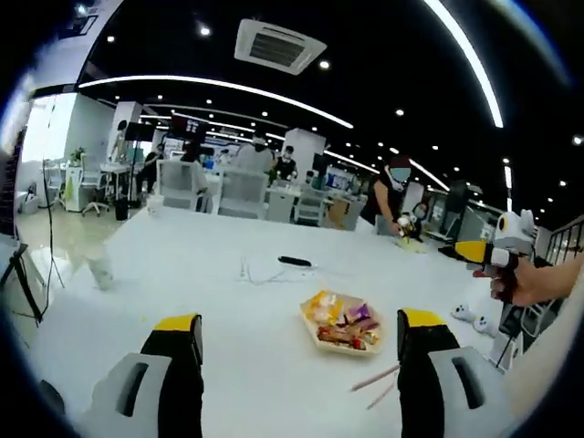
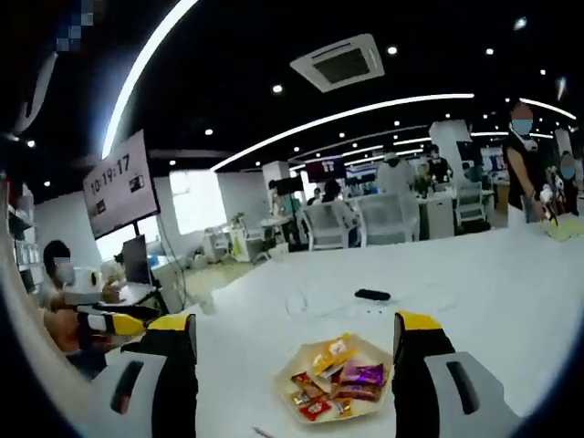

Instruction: Place the target food into the container with the food tongs after gripping and lifting it, then release it inside without dropping or visibly crushing the food.

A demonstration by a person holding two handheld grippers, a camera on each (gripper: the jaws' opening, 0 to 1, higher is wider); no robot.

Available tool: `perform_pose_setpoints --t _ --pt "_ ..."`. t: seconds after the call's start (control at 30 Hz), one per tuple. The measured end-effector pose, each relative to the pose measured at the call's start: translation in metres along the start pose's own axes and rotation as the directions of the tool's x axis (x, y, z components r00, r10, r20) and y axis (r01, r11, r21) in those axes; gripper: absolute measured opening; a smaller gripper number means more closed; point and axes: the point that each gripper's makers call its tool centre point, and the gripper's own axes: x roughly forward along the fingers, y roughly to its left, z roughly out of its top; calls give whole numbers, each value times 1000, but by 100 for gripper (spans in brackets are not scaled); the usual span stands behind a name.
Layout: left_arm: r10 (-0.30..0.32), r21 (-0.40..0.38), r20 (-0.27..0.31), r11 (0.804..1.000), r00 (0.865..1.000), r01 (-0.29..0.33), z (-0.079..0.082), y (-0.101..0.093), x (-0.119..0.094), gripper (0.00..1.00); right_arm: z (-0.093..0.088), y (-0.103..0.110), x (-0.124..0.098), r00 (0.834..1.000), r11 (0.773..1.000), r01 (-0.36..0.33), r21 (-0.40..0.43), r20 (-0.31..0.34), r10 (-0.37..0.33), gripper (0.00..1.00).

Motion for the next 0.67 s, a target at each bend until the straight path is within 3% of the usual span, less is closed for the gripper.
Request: perform_pose_setpoints --t 0.07,0.1,0.17,0.33,0.5,0.53,0.67 --pt "27 2 23 1000 999 -27 4 5 -3 96 6 0 0 999 1000 11 -6 34 -10 95" --pt "50 29 95 998 994 -53 15 12 -7 98 12 0 -1 997 999 25 -25 72 -23 96" --pt "63 50 152 996 986 -71 24 16 -12 99 18 -3 -2 992 997 55 -46 112 -50 99" --pt "65 34 168 997 984 -72 25 21 -18 99 23 -7 -4 983 995 100 -14 159 -96 100" --pt "72 29 171 997 983 -78 25 26 -19 99 18 -8 -3 981 993 117 -7 158 -114 100" --pt "74 33 176 996 982 -81 27 27 -19 99 12 -13 -5 980 989 149 -20 140 -145 100" --pt "71 57 190 995 979 -83 32 28 -19 99 13 -14 -9 973 986 164 -2 166 -162 99"
